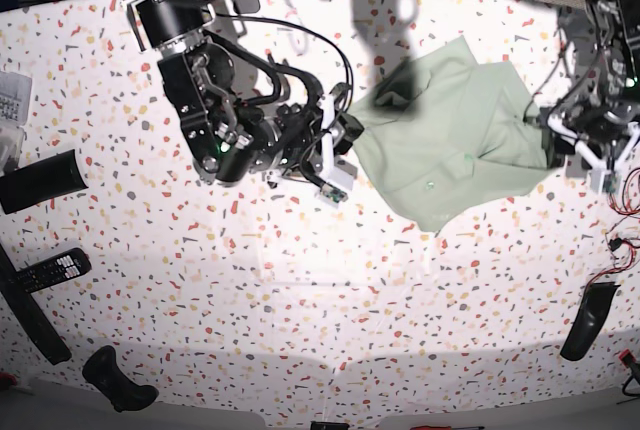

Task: Fold the T-shirt properly

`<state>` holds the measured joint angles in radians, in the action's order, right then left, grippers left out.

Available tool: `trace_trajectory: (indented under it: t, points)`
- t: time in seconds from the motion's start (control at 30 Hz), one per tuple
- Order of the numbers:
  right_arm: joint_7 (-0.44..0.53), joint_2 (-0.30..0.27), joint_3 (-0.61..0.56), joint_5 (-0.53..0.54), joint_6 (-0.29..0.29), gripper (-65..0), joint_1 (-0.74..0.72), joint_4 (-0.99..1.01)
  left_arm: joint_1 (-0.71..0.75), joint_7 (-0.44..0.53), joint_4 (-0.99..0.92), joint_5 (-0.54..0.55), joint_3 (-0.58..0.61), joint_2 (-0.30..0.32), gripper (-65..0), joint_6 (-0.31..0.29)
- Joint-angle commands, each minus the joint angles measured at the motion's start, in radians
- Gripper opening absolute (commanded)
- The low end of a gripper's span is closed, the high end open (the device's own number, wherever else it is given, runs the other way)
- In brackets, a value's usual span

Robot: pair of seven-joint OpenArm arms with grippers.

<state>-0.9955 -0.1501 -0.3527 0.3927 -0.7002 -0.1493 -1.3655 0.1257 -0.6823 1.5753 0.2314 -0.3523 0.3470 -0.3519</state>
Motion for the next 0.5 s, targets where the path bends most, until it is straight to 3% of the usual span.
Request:
trace_trajectory:
  t: [0.0, 0.3, 0.47]
  points:
    - [-0.018, -0.005, 0.002, -0.023, 0.002, -50.0, -0.014, -0.011, -0.022, 0.021, 0.014, 0.004, -0.005, 0.027, -34.3, 0.000]
    - [-0.018, -0.010, 0.002, -0.056, 0.002, -50.0, -0.018, -0.012, -0.022, 0.008, -0.033, 0.013, -0.005, 0.114, -34.3, 0.001]
    - [-0.014, 0.014, 0.002, 0.007, 0.002, -50.0, -0.023, -0.016, -0.021, -0.099, -0.003, 0.197, -0.005, 0.114, -34.3, 0.000]
